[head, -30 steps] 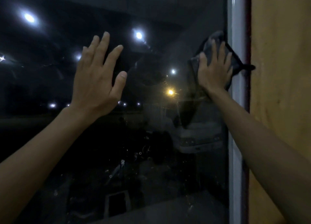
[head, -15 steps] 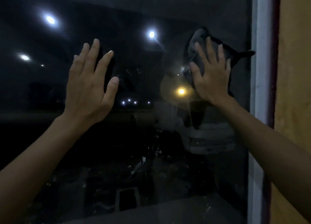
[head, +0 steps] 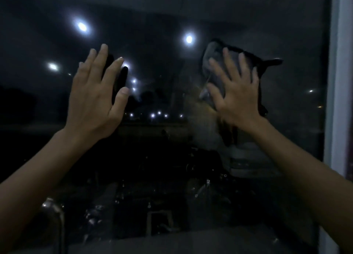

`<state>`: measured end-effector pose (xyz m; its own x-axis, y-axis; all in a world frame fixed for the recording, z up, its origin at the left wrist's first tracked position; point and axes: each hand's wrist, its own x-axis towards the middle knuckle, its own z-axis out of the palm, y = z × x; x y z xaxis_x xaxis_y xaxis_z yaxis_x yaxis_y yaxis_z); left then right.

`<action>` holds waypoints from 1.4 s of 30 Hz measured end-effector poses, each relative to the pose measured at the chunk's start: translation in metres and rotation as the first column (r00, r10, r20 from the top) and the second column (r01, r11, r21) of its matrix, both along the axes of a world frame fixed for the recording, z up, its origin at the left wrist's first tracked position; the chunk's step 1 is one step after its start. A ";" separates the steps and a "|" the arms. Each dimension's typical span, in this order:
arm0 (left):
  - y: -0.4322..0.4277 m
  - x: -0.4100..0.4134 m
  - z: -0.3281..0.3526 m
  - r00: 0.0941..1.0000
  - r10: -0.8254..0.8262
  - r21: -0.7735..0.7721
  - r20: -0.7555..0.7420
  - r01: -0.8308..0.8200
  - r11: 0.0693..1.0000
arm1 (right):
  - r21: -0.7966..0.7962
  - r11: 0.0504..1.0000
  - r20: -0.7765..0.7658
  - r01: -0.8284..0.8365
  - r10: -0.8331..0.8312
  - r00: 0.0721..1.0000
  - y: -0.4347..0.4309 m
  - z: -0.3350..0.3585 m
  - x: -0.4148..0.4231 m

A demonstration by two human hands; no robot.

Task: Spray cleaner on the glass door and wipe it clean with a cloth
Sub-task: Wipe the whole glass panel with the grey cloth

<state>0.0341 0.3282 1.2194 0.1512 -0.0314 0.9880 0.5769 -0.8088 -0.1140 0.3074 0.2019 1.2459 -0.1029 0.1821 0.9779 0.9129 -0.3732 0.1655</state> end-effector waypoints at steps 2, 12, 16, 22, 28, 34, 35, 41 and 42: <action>0.006 -0.018 -0.002 1.000 0.023 -0.015 0.003 -0.023 1.000 | 0.087 0.996 -0.197 -0.021 0.038 0.980 0.014 0.029 -0.027; 0.025 -0.066 -0.007 0.997 0.069 -0.047 -0.045 -0.071 0.996 | -0.161 0.987 0.289 -0.024 0.071 0.955 0.057 -0.048 -0.099; 0.031 -0.092 -0.011 0.995 0.088 -0.030 -0.051 -0.089 0.996 | -0.040 0.999 0.052 -0.021 0.023 0.998 0.042 -0.019 -0.081; 0.043 -0.124 -0.006 0.995 0.097 -0.033 -0.014 -0.097 0.995 | 0.064 0.997 -0.236 -0.047 0.061 0.970 0.096 0.048 -0.183; 0.053 -0.142 -0.021 0.996 0.091 -0.063 0.021 -0.090 0.994 | -0.150 0.988 0.351 -0.033 0.084 0.933 0.105 -0.019 -0.188; 0.066 -0.175 -0.031 0.994 0.110 -0.083 0.023 -0.108 0.991 | 0.033 0.998 -0.126 -0.044 0.048 0.991 0.104 0.064 -0.203; 0.068 -0.177 -0.031 0.995 0.099 -0.085 0.026 -0.097 0.992 | 0.045 0.998 -0.170 -0.042 0.049 0.984 0.112 0.072 -0.220; 0.077 -0.182 -0.049 0.997 0.073 -0.098 0.036 -0.069 0.993 | -0.119 0.987 0.325 -0.104 0.137 0.936 0.160 -0.016 -0.286; 0.078 -0.183 -0.053 0.996 0.079 -0.105 0.029 -0.075 0.992 | -0.188 0.978 0.426 -0.092 0.165 0.890 0.159 -0.037 -0.284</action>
